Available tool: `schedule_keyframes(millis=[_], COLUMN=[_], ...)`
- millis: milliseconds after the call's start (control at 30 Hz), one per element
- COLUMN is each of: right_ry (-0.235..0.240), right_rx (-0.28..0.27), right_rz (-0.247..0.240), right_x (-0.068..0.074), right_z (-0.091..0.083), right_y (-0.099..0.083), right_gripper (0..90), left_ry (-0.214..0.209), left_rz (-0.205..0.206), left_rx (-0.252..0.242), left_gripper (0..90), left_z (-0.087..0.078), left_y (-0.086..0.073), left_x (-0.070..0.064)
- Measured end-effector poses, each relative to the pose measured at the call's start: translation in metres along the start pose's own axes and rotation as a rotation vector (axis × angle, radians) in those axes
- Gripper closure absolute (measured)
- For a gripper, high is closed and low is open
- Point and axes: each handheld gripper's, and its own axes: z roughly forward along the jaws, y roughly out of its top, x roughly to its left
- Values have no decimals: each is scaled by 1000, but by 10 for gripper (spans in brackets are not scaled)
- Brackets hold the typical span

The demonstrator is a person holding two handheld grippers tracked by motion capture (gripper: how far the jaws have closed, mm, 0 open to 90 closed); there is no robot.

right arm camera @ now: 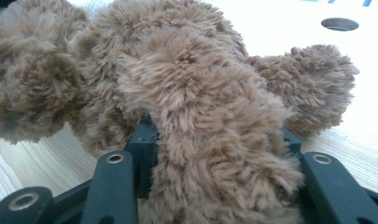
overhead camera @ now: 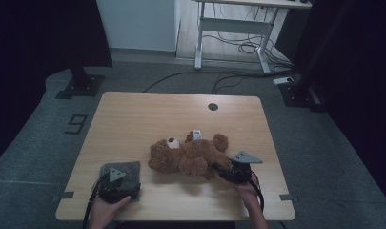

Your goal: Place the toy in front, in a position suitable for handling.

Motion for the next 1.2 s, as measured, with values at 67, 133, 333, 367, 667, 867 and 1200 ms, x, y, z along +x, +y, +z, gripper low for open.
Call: schedule_keyframes(millis=[67,133,333,367,667,867,1200], right_ry=[-2,-3,-1,1,0,2,2], right_rx=[0,2,7,7,10,9,10], right_rz=[-1,-1,-1,0,-3,2,4], right_x=[0,0,-1,-1,-1,-2,-3], right_z=[0,0,0,0,-1,0,0], right_y=[0,0,-1,-1,-1,-2,-3], right_gripper=[498,491,488,486,479,477,472], left_ry=[19,43,45,56,70,59,46], left_rz=[14,35,29,17,-7,9,-41], left_rx=[3,9,-6,-12,-58,-64,-82], left_gripper=[95,95,209,287,427,451,576], left_z=[2,4,0,-2,-2,-3,-6], left_y=[-1,-1,-3,-3,-6,-8,-9], left_x=[-3,-6,0,3,8,10,15])
